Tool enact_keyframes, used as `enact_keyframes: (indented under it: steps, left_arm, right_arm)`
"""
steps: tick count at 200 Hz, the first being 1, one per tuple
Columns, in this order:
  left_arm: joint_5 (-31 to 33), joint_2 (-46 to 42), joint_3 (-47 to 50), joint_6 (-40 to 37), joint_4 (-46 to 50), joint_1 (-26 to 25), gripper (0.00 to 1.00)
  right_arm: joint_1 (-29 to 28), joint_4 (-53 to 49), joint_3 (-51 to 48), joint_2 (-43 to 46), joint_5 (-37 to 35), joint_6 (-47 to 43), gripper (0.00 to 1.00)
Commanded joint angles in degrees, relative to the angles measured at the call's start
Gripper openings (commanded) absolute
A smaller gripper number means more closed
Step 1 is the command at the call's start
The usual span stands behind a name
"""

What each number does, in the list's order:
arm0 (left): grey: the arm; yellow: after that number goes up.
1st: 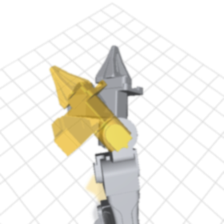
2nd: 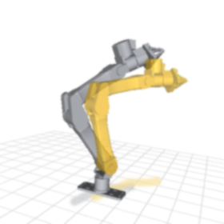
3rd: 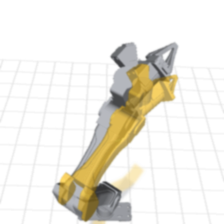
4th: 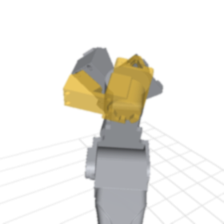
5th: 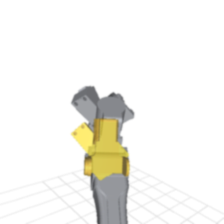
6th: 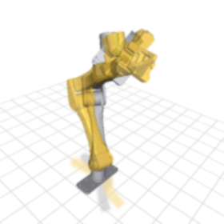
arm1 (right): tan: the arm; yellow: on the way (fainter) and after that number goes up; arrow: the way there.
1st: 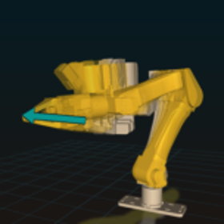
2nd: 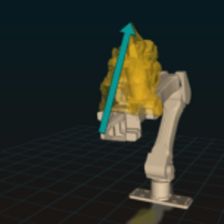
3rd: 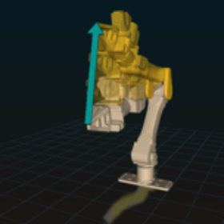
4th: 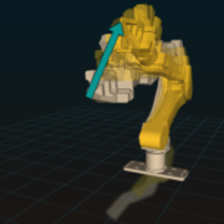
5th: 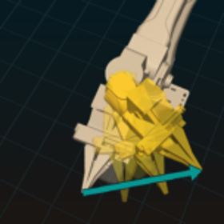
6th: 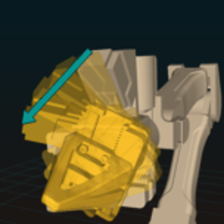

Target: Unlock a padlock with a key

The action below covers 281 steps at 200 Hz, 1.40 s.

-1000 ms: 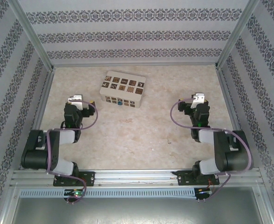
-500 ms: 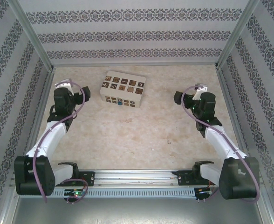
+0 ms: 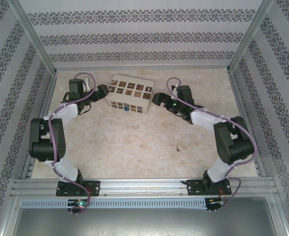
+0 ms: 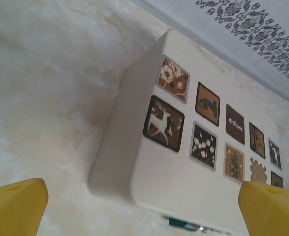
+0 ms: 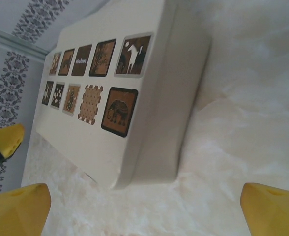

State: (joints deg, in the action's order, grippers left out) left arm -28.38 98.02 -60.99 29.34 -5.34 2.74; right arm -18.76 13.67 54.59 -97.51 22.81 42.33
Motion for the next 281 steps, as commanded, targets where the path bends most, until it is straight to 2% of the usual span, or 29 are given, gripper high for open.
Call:
enact_keyframes:
  steps: [1,64,94,129,153,190,281]
  left_arm:
    - [-4.50,4.16,-4.41,1.77,1.03,0.51,0.99]
    - [-9.30,13.88,-12.35,2.72,0.21,-0.43,1.00]
    - [-13.41,16.97,-15.94,2.82,0.33,-1.07,0.90]
    - [-16.42,18.56,-16.62,3.79,-1.84,-1.73,0.83]
    - [-19.39,19.06,-16.74,3.97,-2.12,-2.45,0.78]
    - [-22.22,17.73,-14.90,3.75,-2.08,-4.09,0.75]
    - [-20.18,7.46,-2.32,2.22,-1.12,-10.22,0.75]
  right_arm:
    - [-0.87,1.43,5.47,-5.05,1.00,2.63,0.99]
    - [-2.32,0.55,16.20,-16.53,3.07,5.50,0.97]
    - [-2.68,-0.51,18.17,-18.24,3.36,5.31,0.96]
    - [-3.03,-1.08,19.33,-19.11,6.42,5.06,0.88]
    - [-3.94,-1.02,18.99,-18.47,8.00,4.32,0.85]
    - [-5.38,-1.13,17.18,-16.27,8.71,3.29,0.81]
    - [-8.63,-2.15,1.93,-2.50,2.24,1.27,0.80]
